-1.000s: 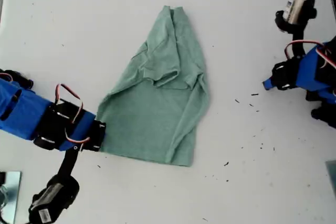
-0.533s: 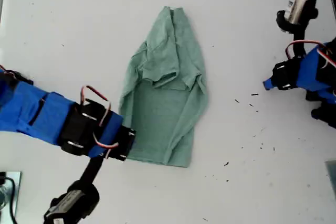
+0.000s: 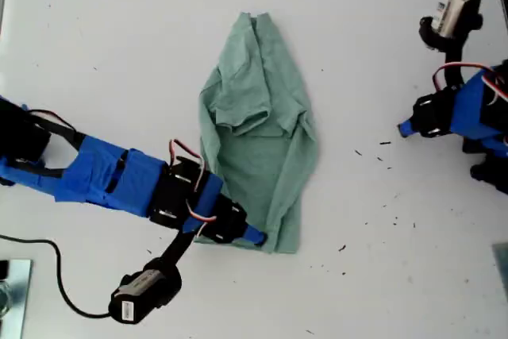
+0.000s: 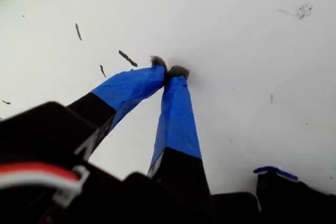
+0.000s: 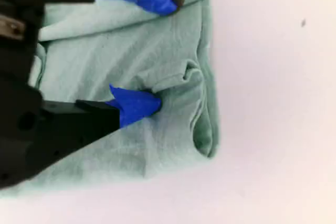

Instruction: Fold t shirt

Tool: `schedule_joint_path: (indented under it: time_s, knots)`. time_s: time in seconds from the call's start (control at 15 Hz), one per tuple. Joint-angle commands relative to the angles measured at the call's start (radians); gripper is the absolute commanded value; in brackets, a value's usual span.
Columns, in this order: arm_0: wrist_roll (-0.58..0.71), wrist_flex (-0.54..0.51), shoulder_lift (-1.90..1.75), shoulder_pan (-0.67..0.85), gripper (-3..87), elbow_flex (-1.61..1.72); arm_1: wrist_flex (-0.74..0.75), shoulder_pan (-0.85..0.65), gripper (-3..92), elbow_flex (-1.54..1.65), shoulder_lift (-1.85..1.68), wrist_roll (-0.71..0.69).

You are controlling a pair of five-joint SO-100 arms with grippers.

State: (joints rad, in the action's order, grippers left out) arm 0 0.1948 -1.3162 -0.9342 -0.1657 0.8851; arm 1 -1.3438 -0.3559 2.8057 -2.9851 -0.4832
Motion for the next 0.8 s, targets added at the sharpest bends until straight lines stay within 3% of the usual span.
schedule_joint_path:
  time_s: [0.0,0.2,0.33,0.47,0.6,0.73]
  knots:
    - [0.003,-0.107,-0.302,0.037,33.0,-0.005,-0.003,0.009,2.4,-0.009,-0.011,0.012]
    - [0.003,-0.175,-0.729,0.072,29.3,0.216,0.0,0.003,2.4,-0.009,-0.011,0.008]
    - [-0.091,-0.149,-1.034,0.13,23.9,0.67,-0.002,0.002,2.4,-0.012,-0.011,0.005]
    - [-0.176,0.008,-1.296,0.183,13.1,1.212,-0.002,0.003,2.4,-0.012,-0.009,0.009]
    - [-0.224,0.31,-1.554,0.199,4.5,1.683,-0.003,0.003,2.4,-0.011,-0.008,0.015]
    - [-0.307,0.333,-1.701,0.218,-0.2,1.882,-0.003,0.003,2.4,-0.011,-0.005,0.021]
